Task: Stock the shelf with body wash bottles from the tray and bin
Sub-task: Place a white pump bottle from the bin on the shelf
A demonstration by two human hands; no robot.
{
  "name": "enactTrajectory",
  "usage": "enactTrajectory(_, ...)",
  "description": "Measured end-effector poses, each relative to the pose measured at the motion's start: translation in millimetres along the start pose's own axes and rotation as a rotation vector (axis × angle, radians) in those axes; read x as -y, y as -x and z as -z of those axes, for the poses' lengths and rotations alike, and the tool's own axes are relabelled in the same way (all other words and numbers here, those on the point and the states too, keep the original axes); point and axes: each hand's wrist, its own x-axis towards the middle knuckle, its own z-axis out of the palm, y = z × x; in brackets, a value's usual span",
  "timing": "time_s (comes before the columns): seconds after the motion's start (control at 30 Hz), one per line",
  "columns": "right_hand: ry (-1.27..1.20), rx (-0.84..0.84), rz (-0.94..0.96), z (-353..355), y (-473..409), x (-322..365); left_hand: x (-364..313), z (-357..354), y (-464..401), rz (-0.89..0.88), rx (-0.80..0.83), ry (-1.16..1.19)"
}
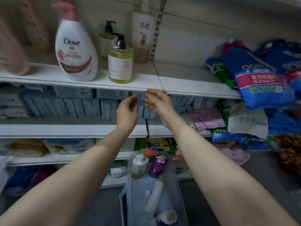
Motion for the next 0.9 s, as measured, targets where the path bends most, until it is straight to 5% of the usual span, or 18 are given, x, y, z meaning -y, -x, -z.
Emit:
enactTrajectory(0.37, 0.211, 0.02, -0.374, 102.0, 79.2, -170.9, 85.0, -86.9, 124.2, 0.273, 0.309, -0.09)
enactTrajectory(0.9, 0.367, 0.291, -0.811, 169.4, 153.4, -348.3, 220.8, -138.1, 277.5, 0.802, 0.49, -0.292)
